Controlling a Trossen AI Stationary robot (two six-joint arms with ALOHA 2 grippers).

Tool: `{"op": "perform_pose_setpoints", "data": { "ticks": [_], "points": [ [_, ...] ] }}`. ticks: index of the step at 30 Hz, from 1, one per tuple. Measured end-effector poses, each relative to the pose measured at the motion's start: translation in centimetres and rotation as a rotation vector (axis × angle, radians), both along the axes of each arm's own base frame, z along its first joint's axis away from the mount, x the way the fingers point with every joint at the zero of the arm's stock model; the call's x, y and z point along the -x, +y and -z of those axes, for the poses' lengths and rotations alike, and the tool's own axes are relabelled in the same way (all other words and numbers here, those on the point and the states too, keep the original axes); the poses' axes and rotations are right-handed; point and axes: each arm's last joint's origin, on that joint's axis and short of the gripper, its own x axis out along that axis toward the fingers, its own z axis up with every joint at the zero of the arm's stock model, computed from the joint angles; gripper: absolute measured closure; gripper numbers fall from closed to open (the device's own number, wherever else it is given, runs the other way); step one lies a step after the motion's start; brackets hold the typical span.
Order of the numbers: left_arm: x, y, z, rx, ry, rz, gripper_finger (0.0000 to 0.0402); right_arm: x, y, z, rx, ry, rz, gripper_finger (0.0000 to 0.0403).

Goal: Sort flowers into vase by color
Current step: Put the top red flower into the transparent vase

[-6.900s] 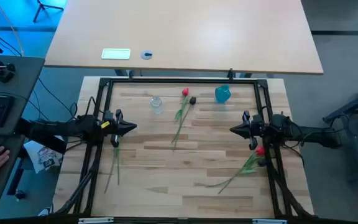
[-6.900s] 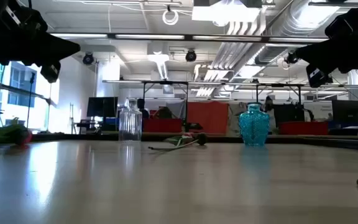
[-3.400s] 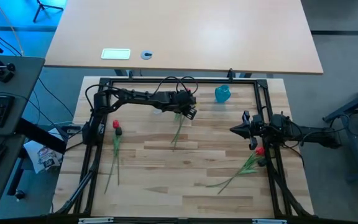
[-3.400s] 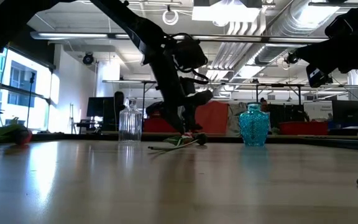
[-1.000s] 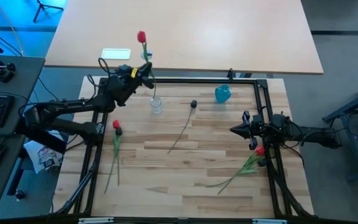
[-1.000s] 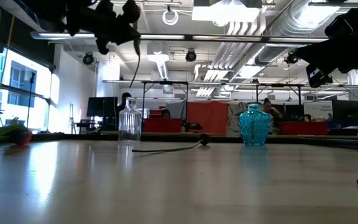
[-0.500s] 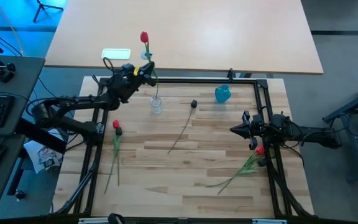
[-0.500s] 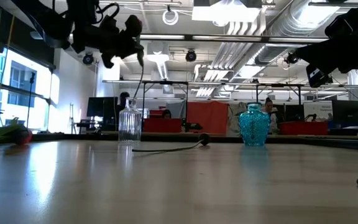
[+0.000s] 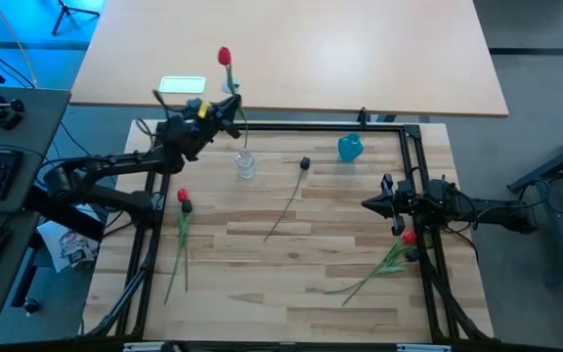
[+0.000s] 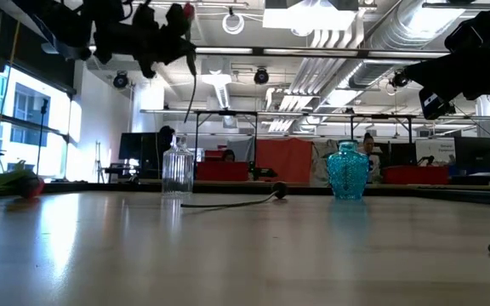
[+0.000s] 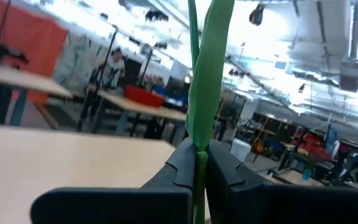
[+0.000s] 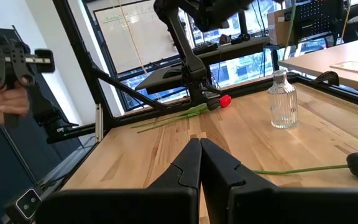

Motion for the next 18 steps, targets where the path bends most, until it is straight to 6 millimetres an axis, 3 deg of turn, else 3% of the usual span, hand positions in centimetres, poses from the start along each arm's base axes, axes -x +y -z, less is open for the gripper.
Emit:
{"op": "perform_pose_setpoints", "data": {
  "ticks": [4, 14, 18],
  "points": [
    [1.2, -0.6, -0.9, 0.003, 0.017, -0.043, 0.0401, 0.0, 0.0, 0.0, 0.000, 0.000, 0.000, 0.0402],
    [2.0, -1.6, 4.0, 0.088, -0.095, -0.020, 0.0401, 0.0, 0.0, 0.0, 0.000, 0.001, 0.000, 0.0402],
    [2.1, -1.7, 4.3, 0.079, -0.116, -0.027, 0.0401, 0.0, 0.0, 0.0, 0.000, 0.001, 0.000, 0.0402]
  ]
}}
